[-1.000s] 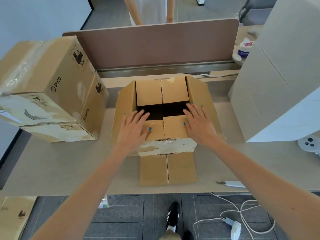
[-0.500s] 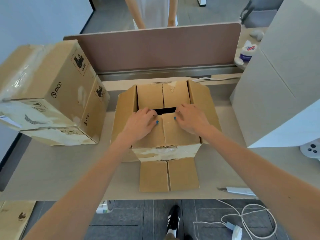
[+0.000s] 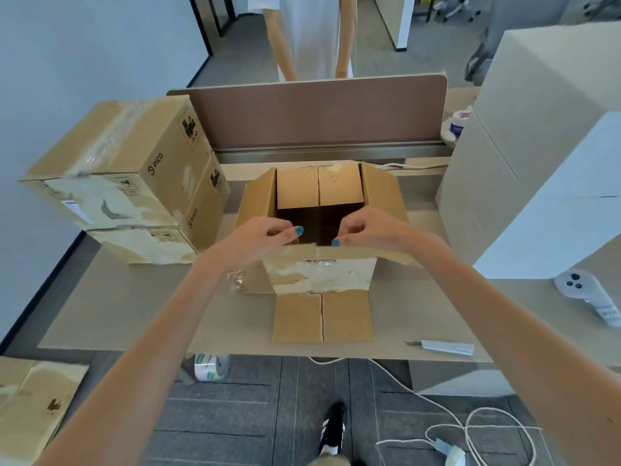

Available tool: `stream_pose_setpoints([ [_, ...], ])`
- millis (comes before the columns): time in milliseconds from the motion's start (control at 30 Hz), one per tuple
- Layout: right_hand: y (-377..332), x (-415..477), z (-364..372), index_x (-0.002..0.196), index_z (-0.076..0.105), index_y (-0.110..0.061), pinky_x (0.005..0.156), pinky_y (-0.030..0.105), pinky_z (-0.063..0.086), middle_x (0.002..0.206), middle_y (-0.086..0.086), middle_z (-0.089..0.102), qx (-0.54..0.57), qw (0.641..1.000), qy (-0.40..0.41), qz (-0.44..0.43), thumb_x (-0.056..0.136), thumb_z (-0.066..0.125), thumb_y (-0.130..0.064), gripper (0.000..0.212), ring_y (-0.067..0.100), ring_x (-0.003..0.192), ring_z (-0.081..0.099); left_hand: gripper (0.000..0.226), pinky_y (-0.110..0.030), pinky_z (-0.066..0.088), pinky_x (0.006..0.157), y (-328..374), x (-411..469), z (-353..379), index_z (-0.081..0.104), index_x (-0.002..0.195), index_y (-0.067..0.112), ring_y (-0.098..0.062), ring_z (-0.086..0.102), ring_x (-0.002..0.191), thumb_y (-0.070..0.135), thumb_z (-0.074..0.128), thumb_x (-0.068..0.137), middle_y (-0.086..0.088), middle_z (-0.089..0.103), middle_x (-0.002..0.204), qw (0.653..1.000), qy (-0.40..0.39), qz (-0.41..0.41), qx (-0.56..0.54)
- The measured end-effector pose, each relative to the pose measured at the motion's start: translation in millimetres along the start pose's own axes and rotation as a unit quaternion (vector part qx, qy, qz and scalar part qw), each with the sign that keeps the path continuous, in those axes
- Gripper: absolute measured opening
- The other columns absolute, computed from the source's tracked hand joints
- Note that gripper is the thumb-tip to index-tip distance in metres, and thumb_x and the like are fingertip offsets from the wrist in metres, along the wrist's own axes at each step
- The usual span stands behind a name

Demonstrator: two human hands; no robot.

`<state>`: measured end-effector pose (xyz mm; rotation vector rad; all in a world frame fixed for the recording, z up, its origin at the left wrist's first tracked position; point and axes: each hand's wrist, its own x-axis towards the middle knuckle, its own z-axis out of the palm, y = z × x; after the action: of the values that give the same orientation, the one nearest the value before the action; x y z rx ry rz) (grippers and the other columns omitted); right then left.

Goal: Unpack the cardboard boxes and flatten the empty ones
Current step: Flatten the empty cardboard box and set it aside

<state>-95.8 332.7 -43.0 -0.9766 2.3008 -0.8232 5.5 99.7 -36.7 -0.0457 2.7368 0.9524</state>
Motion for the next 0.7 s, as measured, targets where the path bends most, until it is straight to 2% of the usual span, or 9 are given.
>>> stream_pose_setpoints([
  [67,3.3,-7.0,11.8,0.084,0.068,-0.018,0.077,0.024,0.045,0.083,-0.004,0.063,-0.005,1.000,-0.024,0.013,0.091,0.062,-0.032,0.016,0.011,0.086,0.058,0.019,-0.021,0.044,0.078,-3.2,-11.4,12.1,0.065,0.095,0.027,-0.005,0.063,0.091,0.035,0.049,0.102,0.008,0.067,0.096,0.999,-0.016,-0.023,-0.028],
  [133,12.0,-10.0,25.8,0.089,0.065,-0.025,0.079,0.022,0.046,0.086,-0.011,0.060,-0.049,0.999,0.004,0.012,0.092,0.060,-0.032,0.009,0.011,0.091,0.058,0.010,-0.016,0.043,0.077,-11.9,-19.2,27.5,0.065,0.102,0.028,-0.003,0.060,0.097,0.028,0.055,0.100,0.011,0.065,0.105,0.999,-0.009,-0.026,0.030],
  [200,21.5,-11.3,39.3,0.098,0.063,-0.030,0.082,0.023,0.047,0.097,-0.013,0.058,-0.098,0.994,0.037,0.012,0.092,0.060,-0.030,0.006,0.011,0.098,0.057,0.019,-0.012,0.041,0.083,-24.8,-24.3,44.6,0.064,0.115,0.029,-0.005,0.056,0.105,0.024,0.060,0.097,0.012,0.059,0.117,0.997,0.027,-0.005,0.074],
  [233,25.8,-10.9,45.8,0.107,0.061,-0.030,0.085,0.026,0.047,0.106,-0.011,0.056,-0.125,0.991,0.043,0.014,0.092,0.061,-0.030,0.016,0.012,0.103,0.055,0.025,-0.014,0.041,0.089,-29.9,-26.3,52.5,0.061,0.121,0.030,-0.006,0.054,0.111,0.024,0.062,0.096,0.012,0.056,0.123,0.995,0.047,0.005,0.083],
  [333,37.0,-7.7,66.6,0.135,0.044,-0.027,0.103,0.035,0.038,0.135,-0.006,0.046,-0.215,0.975,0.048,0.010,0.089,0.063,-0.036,0.051,0.015,0.124,0.043,0.051,-0.037,0.027,0.114,-42.6,-23.6,73.7,0.047,0.139,0.033,-0.012,0.039,0.135,0.028,0.067,0.092,0.010,0.045,0.144,0.984,0.105,0.010,0.144],
  [433,49.5,-3.0,83.4,0.145,0.033,-0.021,0.112,0.037,0.028,0.146,-0.002,0.039,-0.254,0.965,0.064,0.004,0.091,0.062,-0.038,0.063,0.017,0.135,0.036,0.073,-0.052,0.004,0.122,-50.6,-11.8,90.0,0.032,0.150,0.035,-0.016,0.021,0.148,0.033,0.071,0.089,0.008,0.033,0.157,0.968,0.121,-0.002,0.218],
  [533,62.4,6.2,99.0,0.143,0.034,-0.018,0.108,0.035,0.033,0.141,0.000,0.045,-0.297,0.952,0.076,0.009,0.094,0.056,-0.039,0.057,0.018,0.129,0.044,0.076,-0.057,-0.003,0.120,-63.4,2.4,104.5,0.028,0.153,0.034,-0.018,0.024,0.148,0.035,0.069,0.089,0.004,0.036,0.157,0.954,0.125,0.000,0.271],
  [600,68.9,12.0,106.6,0.136,0.038,-0.017,0.099,0.032,0.039,0.130,0.000,0.053,-0.326,0.940,0.104,-0.002,0.096,0.053,-0.040,0.048,0.018,0.118,0.051,0.070,-0.060,0.004,0.119,-73.1,10.3,114.0,0.035,0.150,0.032,-0.021,0.039,0.139,0.031,0.069,0.089,0.002,0.048,0.147,0.945,0.151,0.011,0.290],
  [700,75.8,16.7,113.9,0.132,0.044,-0.015,0.090,0.031,0.042,0.121,0.000,0.058,-0.331,0.932,0.150,-0.006,0.097,0.054,-0.034,0.041,0.019,0.108,0.056,0.055,-0.061,0.019,0.115,-85.4,17.3,129.8,0.051,0.138,0.029,-0.022,0.055,0.114,0.025,0.072,0.087,0.002,0.060,0.124,0.926,0.226,0.028,0.302],
])
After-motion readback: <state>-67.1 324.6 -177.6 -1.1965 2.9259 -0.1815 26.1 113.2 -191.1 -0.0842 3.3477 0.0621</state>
